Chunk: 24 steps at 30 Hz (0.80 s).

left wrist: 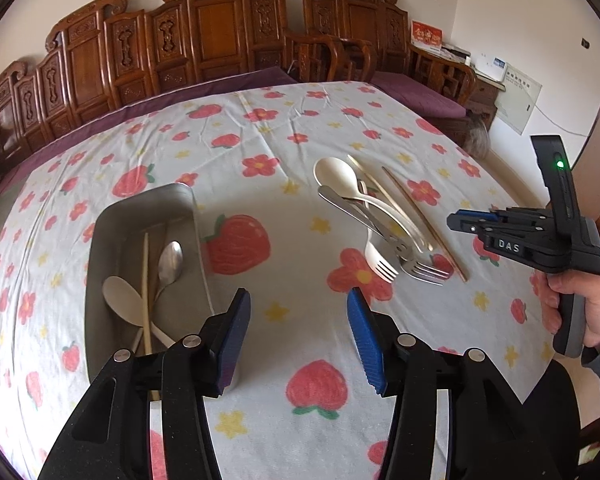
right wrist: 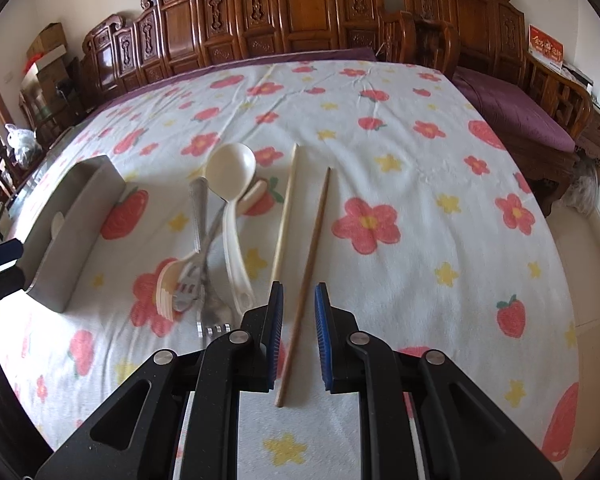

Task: Organize utensils
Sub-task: 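Move the right tool to the pile and grasp a dark wooden chopstick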

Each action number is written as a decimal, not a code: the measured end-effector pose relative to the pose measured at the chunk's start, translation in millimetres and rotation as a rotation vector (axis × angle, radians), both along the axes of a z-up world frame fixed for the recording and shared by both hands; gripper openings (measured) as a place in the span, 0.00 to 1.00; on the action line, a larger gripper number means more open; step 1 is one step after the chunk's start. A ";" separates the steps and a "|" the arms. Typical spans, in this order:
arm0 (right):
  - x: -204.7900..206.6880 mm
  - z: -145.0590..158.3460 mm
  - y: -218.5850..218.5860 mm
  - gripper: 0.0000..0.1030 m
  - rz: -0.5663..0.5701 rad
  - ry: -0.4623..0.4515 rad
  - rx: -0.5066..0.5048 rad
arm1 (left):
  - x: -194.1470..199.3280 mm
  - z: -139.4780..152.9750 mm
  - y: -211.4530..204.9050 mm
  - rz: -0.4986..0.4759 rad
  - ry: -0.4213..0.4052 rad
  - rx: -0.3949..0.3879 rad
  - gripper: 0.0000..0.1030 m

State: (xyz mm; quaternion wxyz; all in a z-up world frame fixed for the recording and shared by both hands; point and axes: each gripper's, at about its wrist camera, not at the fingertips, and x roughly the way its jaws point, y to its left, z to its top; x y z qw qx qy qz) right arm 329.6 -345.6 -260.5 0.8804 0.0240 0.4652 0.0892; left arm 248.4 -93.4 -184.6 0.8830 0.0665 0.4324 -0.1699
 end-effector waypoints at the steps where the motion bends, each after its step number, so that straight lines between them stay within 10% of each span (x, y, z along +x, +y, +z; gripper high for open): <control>1: 2.7 -2.4 -0.8 0.17 -0.001 0.007 0.005 | 0.2 -0.9 -1.5 -0.002 0.002 0.002 0.47; 24: 10.5 -24.7 -22.6 0.06 -0.003 0.104 -0.079 | 23.6 -13.1 -52.6 -0.021 0.058 0.001 0.47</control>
